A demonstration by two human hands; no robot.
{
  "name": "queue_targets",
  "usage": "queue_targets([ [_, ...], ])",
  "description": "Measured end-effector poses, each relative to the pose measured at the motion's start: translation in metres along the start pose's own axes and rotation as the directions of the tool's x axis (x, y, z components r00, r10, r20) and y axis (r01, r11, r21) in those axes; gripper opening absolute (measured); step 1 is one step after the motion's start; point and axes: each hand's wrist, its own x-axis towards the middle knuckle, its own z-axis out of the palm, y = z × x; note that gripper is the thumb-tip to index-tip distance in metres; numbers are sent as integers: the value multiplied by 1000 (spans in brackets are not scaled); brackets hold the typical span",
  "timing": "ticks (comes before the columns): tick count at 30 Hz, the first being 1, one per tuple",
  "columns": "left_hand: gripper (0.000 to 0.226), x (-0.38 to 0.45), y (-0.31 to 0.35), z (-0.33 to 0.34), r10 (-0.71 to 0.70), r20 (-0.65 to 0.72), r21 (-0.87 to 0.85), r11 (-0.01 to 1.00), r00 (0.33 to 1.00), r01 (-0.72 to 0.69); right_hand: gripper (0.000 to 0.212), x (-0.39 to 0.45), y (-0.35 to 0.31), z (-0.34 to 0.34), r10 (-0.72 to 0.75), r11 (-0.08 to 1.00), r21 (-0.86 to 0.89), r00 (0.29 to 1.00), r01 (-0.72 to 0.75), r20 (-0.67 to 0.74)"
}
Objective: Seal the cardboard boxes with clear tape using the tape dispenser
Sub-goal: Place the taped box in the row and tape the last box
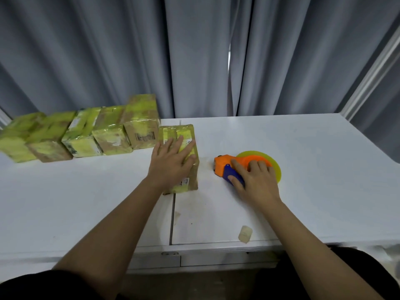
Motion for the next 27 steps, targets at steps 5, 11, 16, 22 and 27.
queue_targets([
  [5, 49, 0, 0, -1, -8, 43, -25, 1000, 999, 9, 41, 31, -39, -47, 236, 636, 695, 942, -334, 237],
  [11, 48, -1, -1, -3, -2, 42, -45, 999, 999, 4, 47, 68, -85, -40, 297, 22, 692, 666, -721, 684],
  [16, 48, -1, -4, 1, 9, -2, -39, 999, 1000, -9, 44, 63, -82, -32, 369, -328, 675, 568, -661, 736],
  [22, 63, 1, -9, 6, 40, -33, -33, 999, 999, -41, 49, 57, -77, -41, 568, -5, 868, 713, -497, 412],
  [27, 69, 0, -15, 6, 82, -49, -81, 993, 995, -86, 46, 46, -86, -45, 583, 231, 880, 783, -415, 217],
])
